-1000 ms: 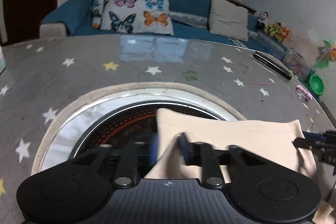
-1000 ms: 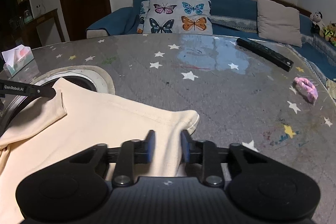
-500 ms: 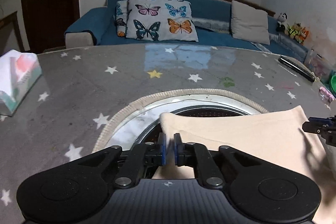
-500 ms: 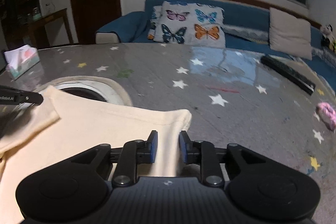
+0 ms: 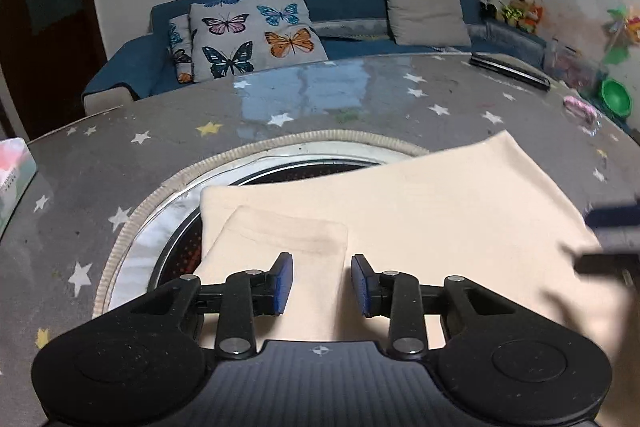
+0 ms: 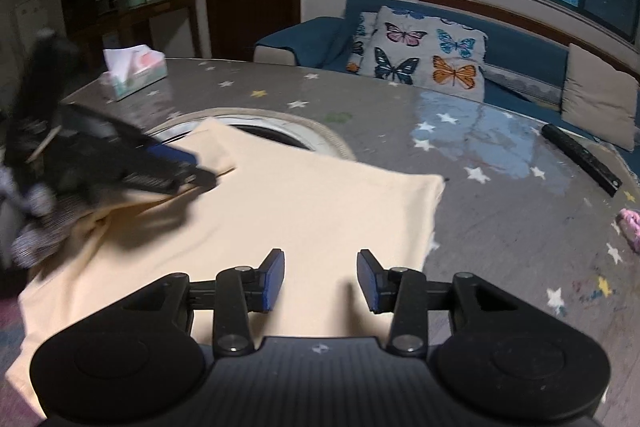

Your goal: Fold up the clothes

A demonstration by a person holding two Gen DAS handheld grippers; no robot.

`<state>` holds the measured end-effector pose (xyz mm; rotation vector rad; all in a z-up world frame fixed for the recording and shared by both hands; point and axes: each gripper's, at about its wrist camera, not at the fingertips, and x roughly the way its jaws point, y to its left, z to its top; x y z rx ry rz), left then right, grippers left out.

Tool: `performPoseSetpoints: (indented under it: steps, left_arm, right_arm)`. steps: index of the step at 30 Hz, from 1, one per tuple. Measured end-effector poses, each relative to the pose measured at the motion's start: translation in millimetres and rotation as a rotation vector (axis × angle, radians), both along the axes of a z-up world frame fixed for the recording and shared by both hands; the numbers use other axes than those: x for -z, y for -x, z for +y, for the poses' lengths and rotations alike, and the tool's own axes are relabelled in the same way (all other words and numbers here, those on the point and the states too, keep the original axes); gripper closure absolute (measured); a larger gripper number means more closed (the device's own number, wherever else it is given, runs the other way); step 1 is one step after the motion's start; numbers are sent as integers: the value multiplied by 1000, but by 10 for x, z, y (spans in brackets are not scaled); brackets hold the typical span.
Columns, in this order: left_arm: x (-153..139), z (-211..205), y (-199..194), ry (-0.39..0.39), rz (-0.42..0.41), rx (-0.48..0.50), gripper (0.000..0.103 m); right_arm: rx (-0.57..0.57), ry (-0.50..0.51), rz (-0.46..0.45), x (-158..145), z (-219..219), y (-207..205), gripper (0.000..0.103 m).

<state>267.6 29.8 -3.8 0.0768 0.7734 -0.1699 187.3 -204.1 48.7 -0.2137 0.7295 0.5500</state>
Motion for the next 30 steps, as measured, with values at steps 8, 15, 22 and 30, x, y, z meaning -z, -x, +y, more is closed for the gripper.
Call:
performPoseSetpoints:
  steps: [8, 15, 22, 30]
  left_arm:
    - [-140, 206, 103, 25, -62, -94, 100]
    - [-627, 1055, 773, 146, -194, -328, 101]
    - [-658, 1782, 1573, 159, -220, -528, 101]
    - [-282, 2217, 1824, 204, -126, -617, 101]
  right_arm:
    - [-24, 6, 16, 83, 60, 216, 63]
    - [-95, -22, 16, 21, 172, 505, 63]
    - [-259, -43, 7, -56, 525, 908, 63]
    - [-488, 43, -27, 93, 1162, 1371, 63]
